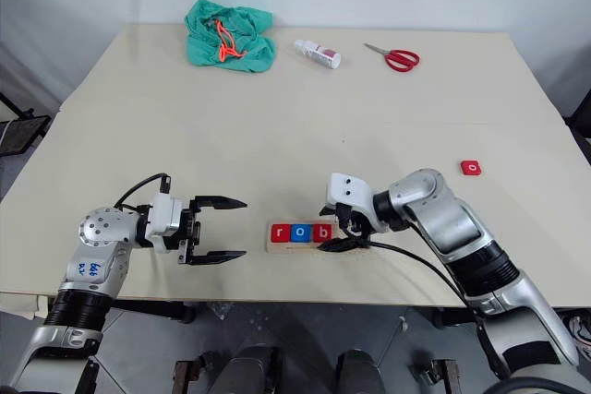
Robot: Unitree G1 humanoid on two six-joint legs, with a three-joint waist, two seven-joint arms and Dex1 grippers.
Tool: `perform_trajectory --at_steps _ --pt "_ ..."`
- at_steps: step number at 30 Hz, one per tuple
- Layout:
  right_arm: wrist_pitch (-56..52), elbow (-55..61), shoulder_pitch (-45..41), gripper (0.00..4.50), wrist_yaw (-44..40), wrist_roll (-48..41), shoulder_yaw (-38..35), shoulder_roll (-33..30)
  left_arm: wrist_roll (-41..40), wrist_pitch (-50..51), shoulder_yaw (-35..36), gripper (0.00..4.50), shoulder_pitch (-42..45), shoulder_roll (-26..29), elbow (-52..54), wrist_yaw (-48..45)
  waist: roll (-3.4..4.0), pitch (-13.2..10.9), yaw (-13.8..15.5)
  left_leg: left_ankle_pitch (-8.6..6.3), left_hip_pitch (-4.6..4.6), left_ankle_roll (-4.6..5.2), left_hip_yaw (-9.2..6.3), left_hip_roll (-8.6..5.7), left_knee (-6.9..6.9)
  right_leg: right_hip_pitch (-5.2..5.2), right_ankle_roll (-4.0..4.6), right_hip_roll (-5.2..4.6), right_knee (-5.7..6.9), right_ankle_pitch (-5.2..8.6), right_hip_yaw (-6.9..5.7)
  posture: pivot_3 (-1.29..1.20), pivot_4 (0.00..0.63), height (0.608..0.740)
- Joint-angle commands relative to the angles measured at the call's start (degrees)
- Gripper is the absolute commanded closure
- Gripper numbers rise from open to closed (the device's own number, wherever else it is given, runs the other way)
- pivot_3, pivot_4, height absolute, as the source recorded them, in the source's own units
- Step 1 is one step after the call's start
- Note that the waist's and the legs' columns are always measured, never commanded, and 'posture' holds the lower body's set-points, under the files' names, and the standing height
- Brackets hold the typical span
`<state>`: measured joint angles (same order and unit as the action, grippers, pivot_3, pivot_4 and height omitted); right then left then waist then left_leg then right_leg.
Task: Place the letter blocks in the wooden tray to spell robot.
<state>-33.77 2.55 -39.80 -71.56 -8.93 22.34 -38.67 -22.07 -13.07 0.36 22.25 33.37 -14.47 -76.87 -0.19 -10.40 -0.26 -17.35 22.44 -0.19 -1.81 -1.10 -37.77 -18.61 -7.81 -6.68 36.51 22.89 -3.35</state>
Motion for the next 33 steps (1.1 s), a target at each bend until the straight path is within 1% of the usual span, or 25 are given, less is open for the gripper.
perform_trajectory --at_steps 1,4,7,10,14,18,20,22,25,28,33 --pt "-1.0 3.4 -0.2 0.02 0.4 -0.9 -2.1 -1.1 -0.1 -1.0 0.7 0.00 0.1 0.2 0.7 0.4 0.00 0.0 0.0 0.00 0.00 0.00 0.00 0.00 0.00 0.00 0.00 0.00 0.00 0.00 0.00 0.00 0.150 0.740" --pt "-2.0 4.0 -0.4 0.02 1.1 -1.8 -4.5 -2.1 0.1 -1.2 0.6 0.00 0.7 -0.1 -0.1 0.4 0.00 0.0 0.0 0.00 0.00 0.00 0.00 0.00 0.00 0.00 0.00 0.00 0.00 0.00 0.00 0.00 0.150 0.740" --pt "-2.3 5.3 1.3 0.02 1.1 -3.6 -7.4 -3.8 0.3 -1.4 0.3 0.00 1.4 -0.4 -0.8 0.5 0.00 0.0 0.1 0.00 0.00 0.00 -0.01 -0.02 0.00 0.01 0.00 -0.02 -0.01 0.00 -0.01 0.00 0.150 0.740" --pt "-4.5 5.2 5.0 0.02 2.8 -5.9 -13.3 -6.3 0.4 -1.7 0.0 0.00 2.2 -1.0 -2.0 0.1 -0.02 0.0 0.4 0.00 0.05 0.00 -0.16 -0.06 -0.04 0.04 0.00 -0.04 0.00 0.00 -0.11 0.00 0.150 0.740" --pt "0.4 2.8 11.6 0.02 7.2 -6.8 -21.8 -6.9 0.5 -2.1 -0.4 0.00 2.8 -1.5 -2.8 -0.5 -0.03 0.0 0.3 0.00 0.12 0.01 -0.17 -0.08 -0.06 0.04 0.00 -0.06 -0.01 0.00 -0.18 0.00 0.150 0.740" --pt "3.1 1.2 18.3 0.02 12.3 -7.0 -29.9 -7.3 0.3 -2.1 -0.5 0.00 3.1 -1.7 -3.3 -1.1 -0.03 0.0 0.2 0.00 0.12 0.01 -0.14 -0.07 -0.05 0.04 0.00 -0.05 -0.01 0.00 -0.19 0.00 0.150 0.740" --pt "3.3 2.0 20.0 0.02 13.9 -7.9 -32.1 -6.8 0.4 -2.2 -0.6 0.00 3.4 -1.8 -3.7 -1.3 -0.02 0.0 0.1 0.00 0.11 0.01 -0.10 -0.06 -0.04 0.03 0.00 -0.05 0.00 0.00 -0.18 0.00 0.150 0.740" --pt "1.1 3.4 21.6 0.02 14.6 -8.5 -32.6 -7.4 0.5 -2.4 -0.7 0.00 3.6 -1.9 -4.2 -1.4 -0.02 0.0 0.0 0.00 0.09 0.00 -0.04 -0.02 -0.02 0.03 0.00 -0.02 -0.02 0.00 -0.17 0.00 0.150 0.740" --pt "0.4 7.7 24.9 0.61 15.0 -9.7 -33.4 -7.5 0.6 -2.4 -0.7 0.00 4.7 -2.1 -5.3 -1.7 -0.02 0.0 0.2 0.00 0.08 0.00 -0.04 0.01 -0.02 0.03 0.00 -0.01 0.00 0.00 -0.17 0.00 0.150 0.740" --pt "-0.7 10.4 25.2 1.61 15.0 -11.1 -32.9 -7.9 0.6 -2.6 -0.7 0.00 5.3 -2.1 -6.1 -2.1 -0.02 0.0 0.2 0.00 0.08 0.01 -0.03 -0.05 -0.03 0.04 0.00 -0.06 -0.02 0.00 -0.15 0.00 0.150 0.740" --pt "-3.0 12.6 22.9 3.39 13.7 -11.7 -28.9 -9.3 0.6 -2.9 -0.7 0.00 5.4 -2.3 -6.1 -2.1 -0.02 0.0 0.2 0.00 0.08 0.01 -0.04 -0.04 -0.05 0.05 0.00 -0.04 -0.02 0.00 -0.15 0.00 0.150 0.740"
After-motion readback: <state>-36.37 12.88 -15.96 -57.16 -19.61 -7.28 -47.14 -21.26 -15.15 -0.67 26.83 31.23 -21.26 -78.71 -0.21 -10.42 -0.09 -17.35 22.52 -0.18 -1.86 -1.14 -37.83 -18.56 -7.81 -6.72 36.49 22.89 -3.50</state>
